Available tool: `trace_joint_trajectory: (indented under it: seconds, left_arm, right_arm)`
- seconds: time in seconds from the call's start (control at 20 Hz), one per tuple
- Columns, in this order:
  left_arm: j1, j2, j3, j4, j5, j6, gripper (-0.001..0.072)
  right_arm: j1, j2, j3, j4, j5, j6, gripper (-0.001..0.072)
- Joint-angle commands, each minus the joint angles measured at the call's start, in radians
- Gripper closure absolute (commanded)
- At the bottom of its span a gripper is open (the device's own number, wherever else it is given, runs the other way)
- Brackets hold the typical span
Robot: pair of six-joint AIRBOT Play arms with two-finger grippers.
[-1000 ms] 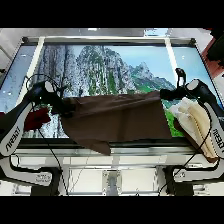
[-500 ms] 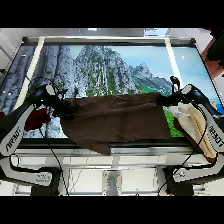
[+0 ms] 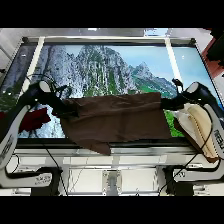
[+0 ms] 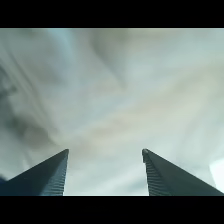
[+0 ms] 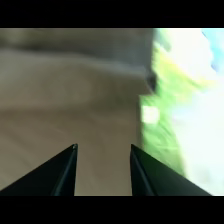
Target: Fold the shirts.
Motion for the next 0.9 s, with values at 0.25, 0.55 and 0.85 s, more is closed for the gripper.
trace_joint_trajectory:
  seconds: [0.25,0.55,0.85]
  left_arm:
    - [0.000,0.573,-0.303,-0.046,-0.082,-0.075,0.0164]
    - [0.000,0.674,-0.797,-0.271,0.112,-0.113,0.0164]
    - [0.000,0.674,-0.909,-0.385,0.400,-0.011,0.0232]
  right_arm:
    - [-0.212,0.251,0.003,-0.091,0.262,0.017,0.0321]
    - [-0.211,0.305,0.003,0.051,0.254,-0.009,0.0321]
    - [-0.211,0.309,0.003,0.173,0.261,-0.036,0.0321]
